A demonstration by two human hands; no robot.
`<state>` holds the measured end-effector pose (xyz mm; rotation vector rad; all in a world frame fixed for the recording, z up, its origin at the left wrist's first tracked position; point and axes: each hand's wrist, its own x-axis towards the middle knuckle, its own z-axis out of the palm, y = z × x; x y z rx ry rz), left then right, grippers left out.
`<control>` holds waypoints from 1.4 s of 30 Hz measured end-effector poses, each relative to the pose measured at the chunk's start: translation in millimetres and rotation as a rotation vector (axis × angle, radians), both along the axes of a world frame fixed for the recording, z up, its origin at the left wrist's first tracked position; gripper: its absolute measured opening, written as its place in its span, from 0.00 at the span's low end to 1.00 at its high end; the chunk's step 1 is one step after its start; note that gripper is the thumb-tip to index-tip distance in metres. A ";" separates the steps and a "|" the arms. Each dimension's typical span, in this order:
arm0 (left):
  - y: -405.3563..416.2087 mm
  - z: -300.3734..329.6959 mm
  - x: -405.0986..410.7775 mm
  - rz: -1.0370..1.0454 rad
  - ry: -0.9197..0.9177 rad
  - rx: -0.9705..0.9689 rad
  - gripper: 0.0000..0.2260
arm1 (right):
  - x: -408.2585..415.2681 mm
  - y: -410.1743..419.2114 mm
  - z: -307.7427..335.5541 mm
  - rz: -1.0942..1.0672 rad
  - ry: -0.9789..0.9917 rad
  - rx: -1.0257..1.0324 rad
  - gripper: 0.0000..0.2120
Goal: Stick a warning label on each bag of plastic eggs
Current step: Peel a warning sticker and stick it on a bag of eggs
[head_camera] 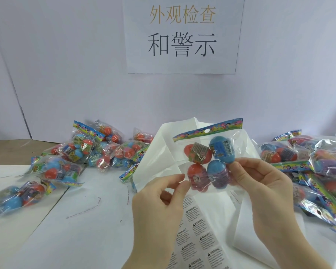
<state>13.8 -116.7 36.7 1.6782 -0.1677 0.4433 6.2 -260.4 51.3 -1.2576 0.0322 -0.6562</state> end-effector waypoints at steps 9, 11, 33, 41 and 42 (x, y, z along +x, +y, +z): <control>-4.9 1.0 -4.7 0.016 -0.018 -0.044 0.13 | 0.8 4.4 -4.0 -0.105 -0.016 -0.019 0.06; -6.1 0.2 -5.5 0.017 -0.070 -0.012 0.15 | 1.5 4.7 -4.7 -0.107 -0.008 -0.012 0.06; -5.3 6.3 -5.8 -0.066 0.075 -0.238 0.03 | 0.2 2.6 -3.3 -0.086 -0.040 -0.037 0.04; -1.1 10.1 3.0 -0.210 0.213 -0.374 0.06 | -2.0 0.7 2.0 0.039 -0.024 0.070 0.07; -1.3 10.7 2.5 -0.233 0.201 -0.376 0.07 | -2.4 0.2 2.7 0.051 -0.020 0.074 0.07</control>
